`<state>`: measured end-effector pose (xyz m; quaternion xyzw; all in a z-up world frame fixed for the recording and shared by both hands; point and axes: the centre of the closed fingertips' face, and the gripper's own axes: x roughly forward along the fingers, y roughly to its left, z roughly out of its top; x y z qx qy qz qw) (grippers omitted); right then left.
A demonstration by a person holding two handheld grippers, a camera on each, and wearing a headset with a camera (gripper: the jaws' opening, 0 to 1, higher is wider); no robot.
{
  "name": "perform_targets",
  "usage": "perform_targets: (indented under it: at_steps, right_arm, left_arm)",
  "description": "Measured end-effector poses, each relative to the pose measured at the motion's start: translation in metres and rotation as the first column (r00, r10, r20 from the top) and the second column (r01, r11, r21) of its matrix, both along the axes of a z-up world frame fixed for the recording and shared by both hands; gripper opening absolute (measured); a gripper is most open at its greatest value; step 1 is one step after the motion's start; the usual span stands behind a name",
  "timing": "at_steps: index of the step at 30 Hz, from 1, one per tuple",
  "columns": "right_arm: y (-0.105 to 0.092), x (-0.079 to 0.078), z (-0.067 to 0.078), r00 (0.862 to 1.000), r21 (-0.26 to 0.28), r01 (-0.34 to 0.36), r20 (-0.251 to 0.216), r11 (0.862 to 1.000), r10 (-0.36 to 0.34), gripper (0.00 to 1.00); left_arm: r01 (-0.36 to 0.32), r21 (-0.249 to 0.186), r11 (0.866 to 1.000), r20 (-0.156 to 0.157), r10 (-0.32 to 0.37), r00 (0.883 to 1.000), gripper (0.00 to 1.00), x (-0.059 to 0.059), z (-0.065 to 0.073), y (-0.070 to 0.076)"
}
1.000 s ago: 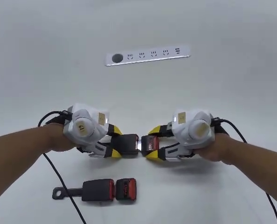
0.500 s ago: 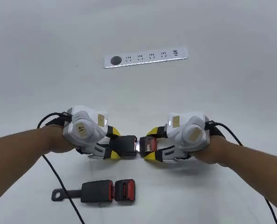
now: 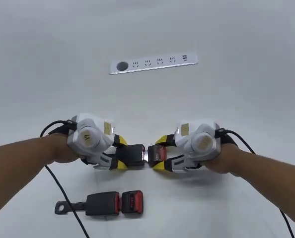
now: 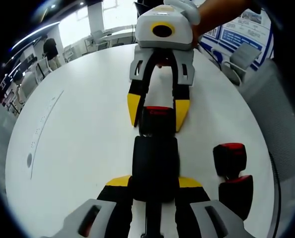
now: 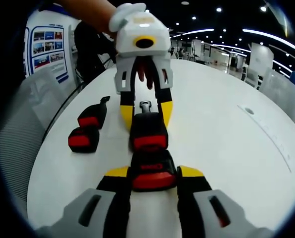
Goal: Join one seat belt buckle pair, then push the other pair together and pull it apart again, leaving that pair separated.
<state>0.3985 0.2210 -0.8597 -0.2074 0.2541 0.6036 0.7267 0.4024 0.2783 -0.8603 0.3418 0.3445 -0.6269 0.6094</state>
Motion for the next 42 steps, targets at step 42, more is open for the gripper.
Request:
perform_targets:
  at_steps: [42]
  right_arm:
    - [-0.083, -0.011, 0.0, 0.998, -0.029, 0.069, 0.0, 0.997, -0.069, 0.37]
  left_arm:
    - [-0.007, 0.013, 1.0, 0.0, 0.007, 1.0, 0.34, 0.0, 0.0, -0.002]
